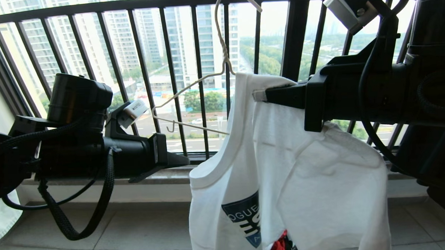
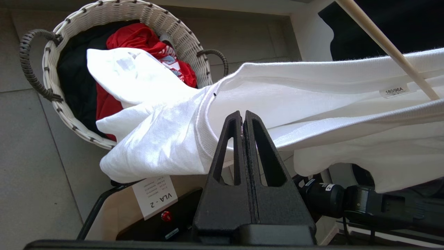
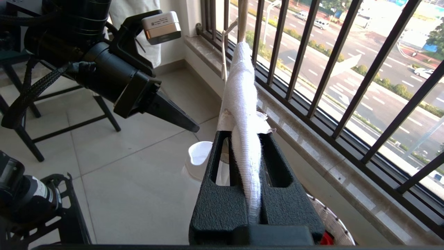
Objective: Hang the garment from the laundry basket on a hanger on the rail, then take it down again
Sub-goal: Hang the clothes on the clothes rack
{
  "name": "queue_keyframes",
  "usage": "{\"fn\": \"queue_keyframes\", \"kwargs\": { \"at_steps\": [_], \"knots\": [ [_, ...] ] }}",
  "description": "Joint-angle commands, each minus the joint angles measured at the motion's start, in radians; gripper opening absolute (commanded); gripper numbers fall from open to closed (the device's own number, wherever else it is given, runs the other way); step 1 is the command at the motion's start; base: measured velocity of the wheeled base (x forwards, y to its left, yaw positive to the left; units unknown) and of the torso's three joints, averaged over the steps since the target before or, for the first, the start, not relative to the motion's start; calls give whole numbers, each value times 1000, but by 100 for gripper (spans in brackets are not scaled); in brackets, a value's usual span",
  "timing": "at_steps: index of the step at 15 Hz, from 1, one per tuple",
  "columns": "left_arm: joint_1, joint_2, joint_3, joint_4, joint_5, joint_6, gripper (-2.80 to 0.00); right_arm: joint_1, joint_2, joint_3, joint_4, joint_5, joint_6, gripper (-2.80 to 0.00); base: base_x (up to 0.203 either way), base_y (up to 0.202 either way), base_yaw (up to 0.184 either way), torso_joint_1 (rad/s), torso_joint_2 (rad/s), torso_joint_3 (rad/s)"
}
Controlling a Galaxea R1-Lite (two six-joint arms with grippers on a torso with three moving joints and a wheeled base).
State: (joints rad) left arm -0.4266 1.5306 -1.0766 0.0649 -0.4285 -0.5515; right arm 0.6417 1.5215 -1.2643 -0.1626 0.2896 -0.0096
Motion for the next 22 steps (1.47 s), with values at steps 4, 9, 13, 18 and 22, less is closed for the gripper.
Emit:
{"fn": "queue_keyframes", "kwargs": {
  "at_steps": [4,9,13,18,22],
  "knots": [
    [0,13,7,-2,-3,-2,0,4,-1,0,-3,2,-1,-280,0,0,0,0,0,0],
    [-1,63,9,-3,15,1,0,4,-6,0,-3,2,0,-280,0,0,0,0,0,0],
    [-12,121,13,-17,70,14,0,6,-10,2,-3,2,0,-280,0,0,0,0,0,0],
    [-14,143,15,-20,76,16,0,6,-17,3,-3,2,0,-280,0,0,0,0,0,0],
    [-14,154,10,-20,111,16,-280,6,-15,6,-3,3,-1,-280,0,0,0,0,0,0]
  ]
}}
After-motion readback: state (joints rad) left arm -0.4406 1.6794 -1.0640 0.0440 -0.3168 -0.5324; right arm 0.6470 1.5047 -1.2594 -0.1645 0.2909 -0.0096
